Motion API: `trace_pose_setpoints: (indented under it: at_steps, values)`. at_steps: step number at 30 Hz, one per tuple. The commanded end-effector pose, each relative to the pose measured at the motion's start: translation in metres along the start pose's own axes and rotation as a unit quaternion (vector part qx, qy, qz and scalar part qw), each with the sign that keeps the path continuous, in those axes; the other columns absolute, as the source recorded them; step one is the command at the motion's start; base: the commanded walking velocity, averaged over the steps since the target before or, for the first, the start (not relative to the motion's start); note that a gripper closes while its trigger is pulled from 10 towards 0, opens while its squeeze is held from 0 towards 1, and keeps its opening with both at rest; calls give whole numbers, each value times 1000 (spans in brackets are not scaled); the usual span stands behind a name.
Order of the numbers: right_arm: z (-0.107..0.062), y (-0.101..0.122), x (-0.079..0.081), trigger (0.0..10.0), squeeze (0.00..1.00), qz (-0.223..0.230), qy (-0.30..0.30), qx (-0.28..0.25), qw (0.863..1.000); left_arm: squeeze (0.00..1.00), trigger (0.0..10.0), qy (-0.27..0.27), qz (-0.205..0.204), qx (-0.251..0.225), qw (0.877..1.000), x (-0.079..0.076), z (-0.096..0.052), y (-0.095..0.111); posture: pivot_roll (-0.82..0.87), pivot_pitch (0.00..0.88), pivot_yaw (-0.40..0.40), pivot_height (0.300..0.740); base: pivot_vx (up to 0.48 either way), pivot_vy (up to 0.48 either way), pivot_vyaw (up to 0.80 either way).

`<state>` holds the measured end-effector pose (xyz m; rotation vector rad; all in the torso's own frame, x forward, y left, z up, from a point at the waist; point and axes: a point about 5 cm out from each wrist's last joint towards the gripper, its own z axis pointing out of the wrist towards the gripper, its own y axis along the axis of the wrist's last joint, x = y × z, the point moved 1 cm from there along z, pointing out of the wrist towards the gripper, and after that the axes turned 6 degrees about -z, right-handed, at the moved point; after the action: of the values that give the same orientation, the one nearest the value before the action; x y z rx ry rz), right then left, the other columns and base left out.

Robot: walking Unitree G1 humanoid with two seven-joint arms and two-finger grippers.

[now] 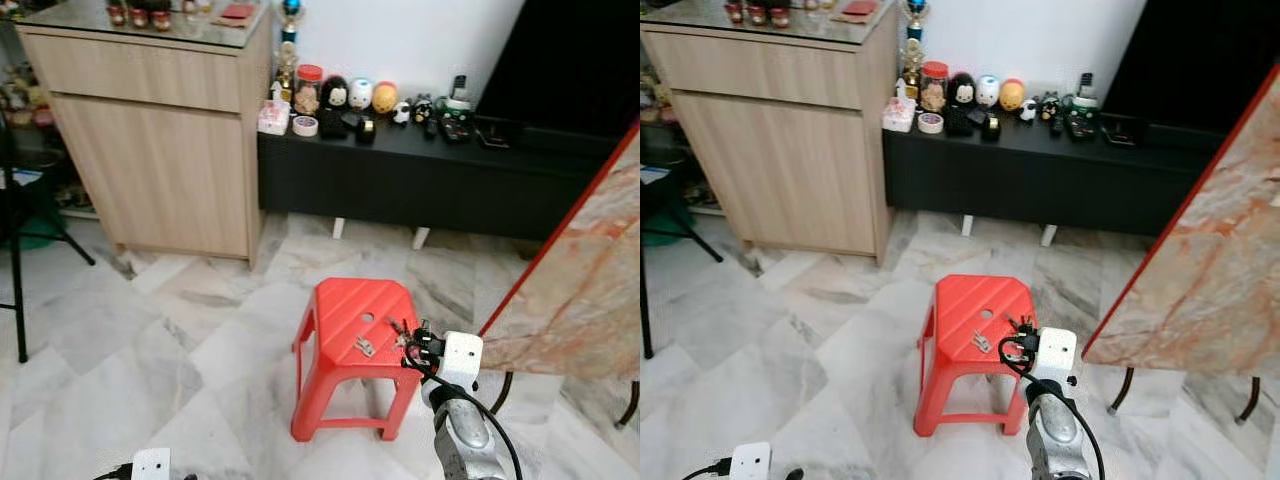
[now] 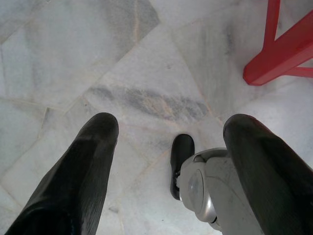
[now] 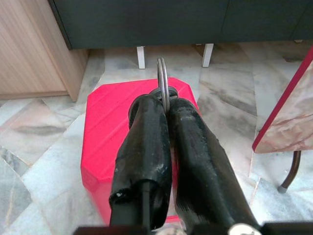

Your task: Hang keys on a hook

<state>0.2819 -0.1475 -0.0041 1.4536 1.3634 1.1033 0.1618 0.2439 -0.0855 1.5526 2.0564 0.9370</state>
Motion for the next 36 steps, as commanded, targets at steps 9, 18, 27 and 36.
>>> trace_pose_setpoints:
  at_steps: [9, 18, 27, 36]
  values:
    - [3, 4, -4, 10000, 0, -1, -8, -6, 1000, 0, 10000, -3, 8, 9, 1000, -1, -2, -5, 92, 0, -141, 740, 0, 0, 0]
    - [3, 5, -4, 10000, 0, -2, -7, -7, 1000, 0, 10000, -7, 12, 8, 1000, -3, -1, -4, 92, 0, -136, 740, 0, -255, 0]
    - [5, 7, -1, 10000, 0, -2, -1, -9, 1000, 0, 10000, -7, 13, 8, 1000, -4, -1, -4, 97, 0, -139, 740, 0, -333, 0]
    - [9, 12, -1, 10000, 0, -2, -2, -14, 1000, 0, 10000, -5, 8, 8, 1000, -4, -1, -4, 97, 0, -141, 740, 0, -342, 0]
